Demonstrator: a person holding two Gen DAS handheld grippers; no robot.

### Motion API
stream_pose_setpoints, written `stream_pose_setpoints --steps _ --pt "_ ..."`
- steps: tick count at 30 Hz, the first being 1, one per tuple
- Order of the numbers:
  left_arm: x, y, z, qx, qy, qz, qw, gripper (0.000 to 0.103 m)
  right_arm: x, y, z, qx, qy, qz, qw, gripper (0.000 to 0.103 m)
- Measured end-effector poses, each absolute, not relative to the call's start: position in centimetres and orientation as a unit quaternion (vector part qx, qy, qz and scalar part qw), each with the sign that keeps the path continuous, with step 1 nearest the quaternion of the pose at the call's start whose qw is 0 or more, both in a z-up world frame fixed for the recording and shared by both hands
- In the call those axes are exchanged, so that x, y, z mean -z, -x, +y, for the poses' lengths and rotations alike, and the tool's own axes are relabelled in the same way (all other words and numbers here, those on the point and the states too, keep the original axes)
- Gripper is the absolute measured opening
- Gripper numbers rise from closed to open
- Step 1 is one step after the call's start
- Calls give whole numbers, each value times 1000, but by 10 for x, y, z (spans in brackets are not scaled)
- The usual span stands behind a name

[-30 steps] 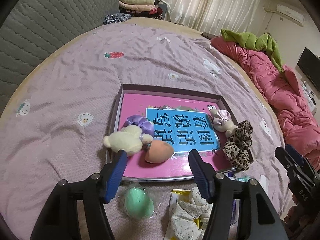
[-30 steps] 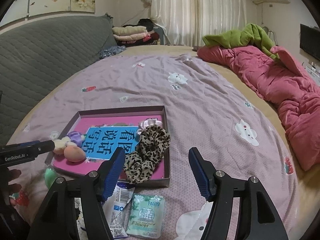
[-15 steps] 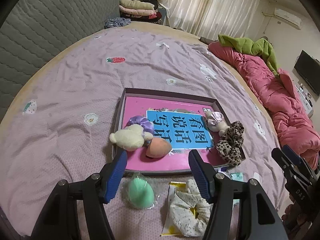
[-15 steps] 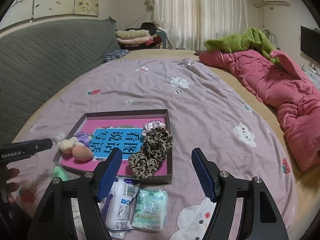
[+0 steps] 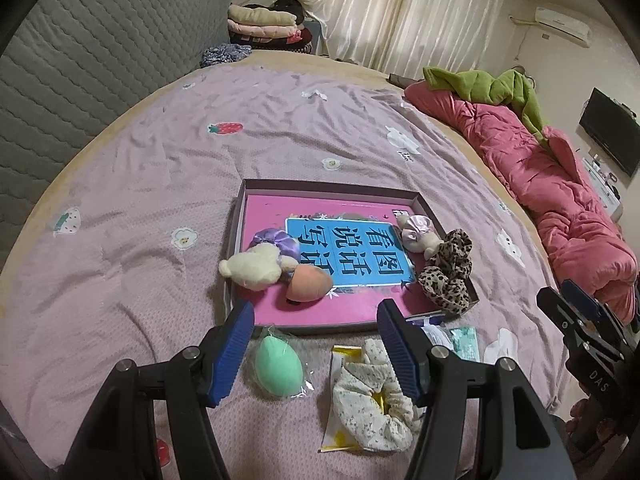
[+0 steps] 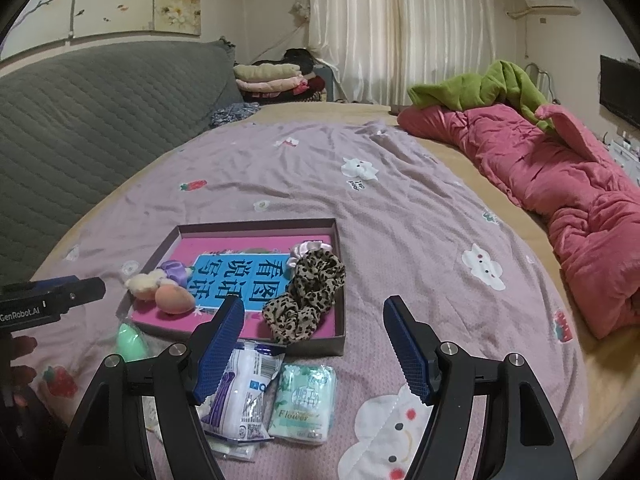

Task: Organize soft objects
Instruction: 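Withdraw both open tools from the tray back toward the loose items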

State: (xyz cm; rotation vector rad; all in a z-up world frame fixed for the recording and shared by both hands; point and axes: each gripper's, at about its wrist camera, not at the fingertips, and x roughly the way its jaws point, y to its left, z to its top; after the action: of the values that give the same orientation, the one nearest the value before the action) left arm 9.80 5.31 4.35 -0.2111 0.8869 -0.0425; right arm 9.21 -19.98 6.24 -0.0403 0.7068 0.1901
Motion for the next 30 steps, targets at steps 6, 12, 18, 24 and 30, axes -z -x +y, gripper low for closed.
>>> stream_pose_setpoints --steps 6,12,18,24,30 --pt "-43 -91 51 25 98 431 897 63 -62 -83 -199 -96 20 348 932 74" --pt "-38 -84 47 28 89 438 894 63 -59 -75 -197 -102 27 351 930 74" --pt "-33 -80 42 35 83 445 891 63 -55 -72 -197 -106 31 356 928 74" --pt "-25 -75 39 38 81 454 886 64 -51 -70 -198 -105 30 361 926 74" --pt "-11 -67 35 44 78 469 878 64 -45 -67 -199 -108 30 370 922 74"
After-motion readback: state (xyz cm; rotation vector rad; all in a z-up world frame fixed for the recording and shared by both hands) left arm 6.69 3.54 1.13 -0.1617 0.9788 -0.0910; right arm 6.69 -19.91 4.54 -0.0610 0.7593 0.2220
